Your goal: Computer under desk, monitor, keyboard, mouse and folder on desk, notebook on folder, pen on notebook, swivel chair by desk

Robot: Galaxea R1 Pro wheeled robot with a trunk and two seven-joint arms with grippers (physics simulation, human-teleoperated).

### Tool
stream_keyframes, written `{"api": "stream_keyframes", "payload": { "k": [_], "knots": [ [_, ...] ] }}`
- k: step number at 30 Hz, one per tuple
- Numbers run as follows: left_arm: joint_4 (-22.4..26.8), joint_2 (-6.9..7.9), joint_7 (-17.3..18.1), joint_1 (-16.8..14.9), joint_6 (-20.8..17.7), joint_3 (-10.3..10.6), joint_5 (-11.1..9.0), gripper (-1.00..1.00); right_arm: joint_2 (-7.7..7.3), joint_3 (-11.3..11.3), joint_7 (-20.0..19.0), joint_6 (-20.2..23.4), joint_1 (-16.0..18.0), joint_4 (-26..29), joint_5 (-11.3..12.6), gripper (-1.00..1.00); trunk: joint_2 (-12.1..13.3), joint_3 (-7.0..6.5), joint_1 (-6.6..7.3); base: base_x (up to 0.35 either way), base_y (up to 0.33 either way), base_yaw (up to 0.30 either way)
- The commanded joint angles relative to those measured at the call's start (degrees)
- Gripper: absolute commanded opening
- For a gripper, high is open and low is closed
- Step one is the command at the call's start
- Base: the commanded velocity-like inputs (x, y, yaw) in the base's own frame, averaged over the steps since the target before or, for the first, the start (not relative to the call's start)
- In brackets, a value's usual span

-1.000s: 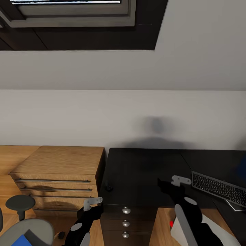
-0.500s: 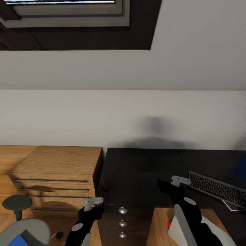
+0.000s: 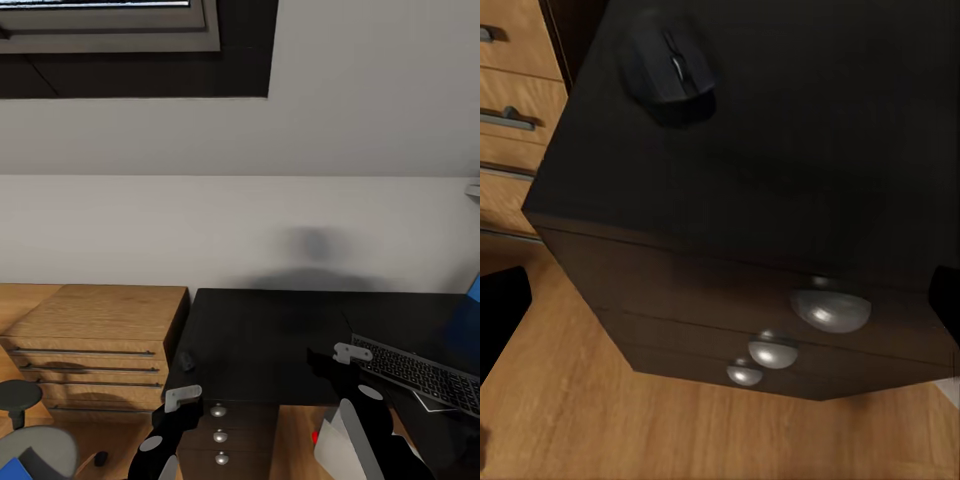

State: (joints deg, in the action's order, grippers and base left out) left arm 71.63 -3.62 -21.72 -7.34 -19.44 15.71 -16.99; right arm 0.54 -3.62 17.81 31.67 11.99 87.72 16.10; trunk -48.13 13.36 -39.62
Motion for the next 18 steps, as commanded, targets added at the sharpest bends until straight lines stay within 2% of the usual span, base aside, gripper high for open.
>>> {"api": "stream_keyframes", "payload": {
  "k": [1, 18],
  "knots": [
    [0.09, 0.02, -0.48, -0.04, -0.16, 0.11, -0.55, 1.00, -0.02, -0.07, 0.56, 0.14, 0.05, 0.06, 0.60, 1.00, -0.07, 0.08, -0.01, 0.000, -0.035, 0.000],
    [0.09, 0.02, -0.37, -0.04, -0.16, 0.11, -0.59, 1.00, -0.02, -0.08, 0.58, 0.06, 0.05, 0.14, 0.60, 1.00, -0.07, 0.08, -0.01, 0.000, -0.007, 0.000]
  ]
}}
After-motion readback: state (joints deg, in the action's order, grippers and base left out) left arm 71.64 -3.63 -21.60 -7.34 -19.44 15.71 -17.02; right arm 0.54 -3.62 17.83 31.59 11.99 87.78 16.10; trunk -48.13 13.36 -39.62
